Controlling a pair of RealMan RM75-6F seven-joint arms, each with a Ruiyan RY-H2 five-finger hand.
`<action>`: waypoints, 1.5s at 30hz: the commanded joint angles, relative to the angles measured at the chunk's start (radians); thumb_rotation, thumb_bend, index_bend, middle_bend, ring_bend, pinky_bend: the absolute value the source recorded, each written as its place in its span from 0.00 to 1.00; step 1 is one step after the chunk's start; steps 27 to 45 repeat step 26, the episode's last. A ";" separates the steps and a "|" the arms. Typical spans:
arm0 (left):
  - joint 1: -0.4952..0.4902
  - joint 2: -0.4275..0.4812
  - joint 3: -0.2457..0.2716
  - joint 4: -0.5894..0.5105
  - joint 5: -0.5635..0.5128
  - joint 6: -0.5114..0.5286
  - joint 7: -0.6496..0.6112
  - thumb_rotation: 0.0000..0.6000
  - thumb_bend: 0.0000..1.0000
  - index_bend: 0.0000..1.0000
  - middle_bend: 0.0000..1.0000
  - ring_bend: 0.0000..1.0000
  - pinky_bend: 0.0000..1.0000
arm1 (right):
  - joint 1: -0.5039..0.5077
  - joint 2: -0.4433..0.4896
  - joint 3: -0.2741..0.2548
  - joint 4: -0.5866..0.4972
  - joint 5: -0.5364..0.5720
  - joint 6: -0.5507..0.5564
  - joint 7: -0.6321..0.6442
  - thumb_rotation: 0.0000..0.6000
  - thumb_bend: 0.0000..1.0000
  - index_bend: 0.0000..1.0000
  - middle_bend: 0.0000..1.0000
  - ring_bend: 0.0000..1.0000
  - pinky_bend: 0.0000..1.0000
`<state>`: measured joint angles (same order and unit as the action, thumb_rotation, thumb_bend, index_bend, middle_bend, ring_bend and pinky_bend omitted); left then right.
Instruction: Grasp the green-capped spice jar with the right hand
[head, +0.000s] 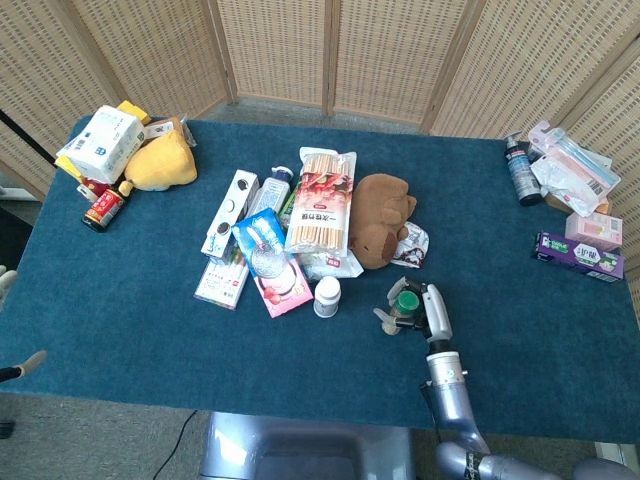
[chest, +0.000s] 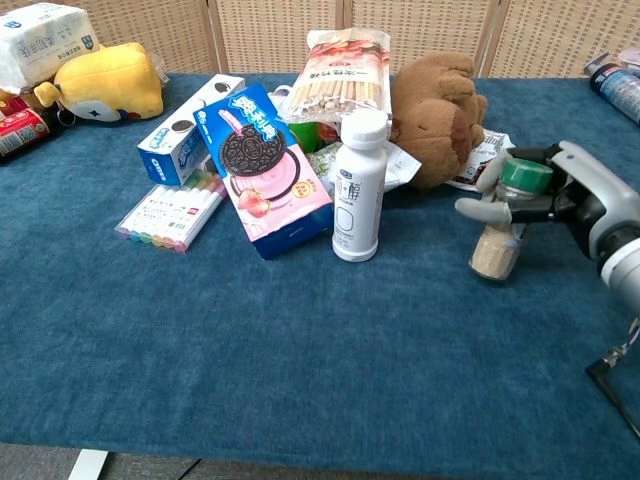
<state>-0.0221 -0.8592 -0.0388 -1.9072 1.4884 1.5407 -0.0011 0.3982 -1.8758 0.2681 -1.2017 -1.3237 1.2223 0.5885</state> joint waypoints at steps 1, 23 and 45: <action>0.000 0.002 0.001 -0.001 0.004 0.001 -0.003 1.00 0.00 0.08 0.00 0.00 0.00 | 0.001 0.026 0.018 -0.039 -0.001 0.015 -0.024 1.00 0.00 0.60 0.98 0.53 0.76; 0.006 0.020 0.007 -0.008 0.027 0.009 -0.038 1.00 0.00 0.08 0.00 0.00 0.00 | 0.116 0.246 0.232 -0.486 0.036 0.065 -0.412 1.00 0.00 0.61 0.98 0.53 0.76; 0.008 0.020 0.010 -0.009 0.034 0.011 -0.037 1.00 0.00 0.08 0.00 0.00 0.00 | 0.129 0.262 0.246 -0.526 0.049 0.070 -0.454 1.00 0.00 0.61 0.98 0.53 0.76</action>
